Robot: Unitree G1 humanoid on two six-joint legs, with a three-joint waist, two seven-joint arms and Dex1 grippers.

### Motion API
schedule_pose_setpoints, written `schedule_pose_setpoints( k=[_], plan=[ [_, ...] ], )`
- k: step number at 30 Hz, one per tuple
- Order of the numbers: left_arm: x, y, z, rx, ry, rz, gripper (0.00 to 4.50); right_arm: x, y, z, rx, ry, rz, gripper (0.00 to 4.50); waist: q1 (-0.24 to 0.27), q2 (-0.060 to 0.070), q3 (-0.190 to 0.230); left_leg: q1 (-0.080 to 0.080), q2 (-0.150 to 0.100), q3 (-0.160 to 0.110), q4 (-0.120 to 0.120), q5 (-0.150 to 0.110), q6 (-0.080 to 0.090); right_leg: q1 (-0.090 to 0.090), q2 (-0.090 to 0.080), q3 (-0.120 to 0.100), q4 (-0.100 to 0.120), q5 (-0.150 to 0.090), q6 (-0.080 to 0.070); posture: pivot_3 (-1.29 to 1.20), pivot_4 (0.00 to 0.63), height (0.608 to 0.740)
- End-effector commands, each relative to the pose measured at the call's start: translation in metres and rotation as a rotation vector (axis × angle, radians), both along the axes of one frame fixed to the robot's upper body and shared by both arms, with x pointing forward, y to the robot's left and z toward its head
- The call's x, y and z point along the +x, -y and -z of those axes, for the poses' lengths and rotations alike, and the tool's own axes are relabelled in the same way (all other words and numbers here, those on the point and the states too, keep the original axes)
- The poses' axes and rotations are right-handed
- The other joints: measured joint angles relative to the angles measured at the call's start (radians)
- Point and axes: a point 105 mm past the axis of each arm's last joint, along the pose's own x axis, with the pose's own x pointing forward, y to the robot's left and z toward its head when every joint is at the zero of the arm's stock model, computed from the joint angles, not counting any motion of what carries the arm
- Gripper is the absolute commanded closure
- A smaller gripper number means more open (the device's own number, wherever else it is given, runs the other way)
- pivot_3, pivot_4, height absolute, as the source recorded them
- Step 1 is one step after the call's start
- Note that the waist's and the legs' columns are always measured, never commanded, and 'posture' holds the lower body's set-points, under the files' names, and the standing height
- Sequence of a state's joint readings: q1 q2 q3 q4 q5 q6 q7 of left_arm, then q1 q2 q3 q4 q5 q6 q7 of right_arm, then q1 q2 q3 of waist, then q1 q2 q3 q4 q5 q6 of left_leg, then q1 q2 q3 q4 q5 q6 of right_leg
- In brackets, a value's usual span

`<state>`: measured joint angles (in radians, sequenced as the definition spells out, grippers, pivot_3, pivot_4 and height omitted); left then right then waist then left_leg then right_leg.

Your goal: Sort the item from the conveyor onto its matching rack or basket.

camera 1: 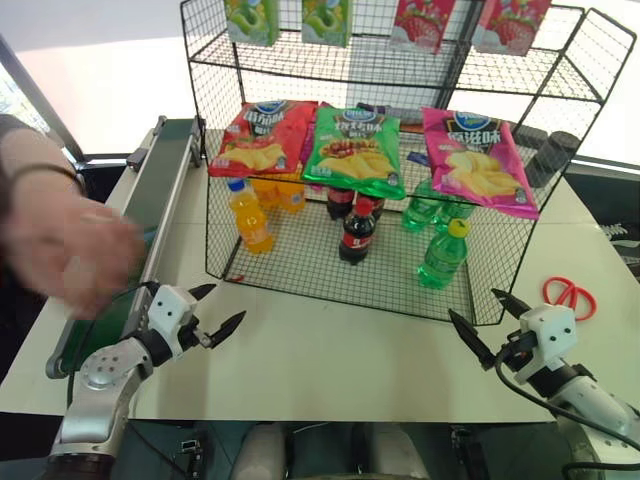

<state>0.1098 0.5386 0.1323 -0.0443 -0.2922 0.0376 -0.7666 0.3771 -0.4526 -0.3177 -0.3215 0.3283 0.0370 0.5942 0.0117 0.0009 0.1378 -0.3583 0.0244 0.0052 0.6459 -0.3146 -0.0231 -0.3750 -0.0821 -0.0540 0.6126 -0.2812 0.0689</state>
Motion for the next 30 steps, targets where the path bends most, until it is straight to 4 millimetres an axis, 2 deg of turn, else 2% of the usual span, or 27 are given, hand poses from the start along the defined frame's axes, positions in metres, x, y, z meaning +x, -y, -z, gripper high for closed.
schedule_pose_setpoints(
  k=[1,30],
  plan=[
    [0.0016,-0.0008,-0.0116,0.004,0.043,0.006,0.0,-0.0003,-0.0052,-0.0106,-0.003,0.046,-0.015,0.02,0.0,0.0,0.0,0.0,0.0,0.0,0.0,0.0,0.0,0.0,0.0,0.0,0.0,0.0,0.0,0.0,0.15,0.74],
    [0.0097,0.0043,-0.0111,-0.006,0.057,0.016,0.0,0.0017,-0.0021,-0.0114,-0.011,0.06,-0.004,0.02,0.0,0.001,0.001,-0.001,0.0,0.0,-0.001,0.0,0.0,-0.001,0.0,0.0,0.0,0.0,0.0,0.0,0.15,0.74]
  ],
)
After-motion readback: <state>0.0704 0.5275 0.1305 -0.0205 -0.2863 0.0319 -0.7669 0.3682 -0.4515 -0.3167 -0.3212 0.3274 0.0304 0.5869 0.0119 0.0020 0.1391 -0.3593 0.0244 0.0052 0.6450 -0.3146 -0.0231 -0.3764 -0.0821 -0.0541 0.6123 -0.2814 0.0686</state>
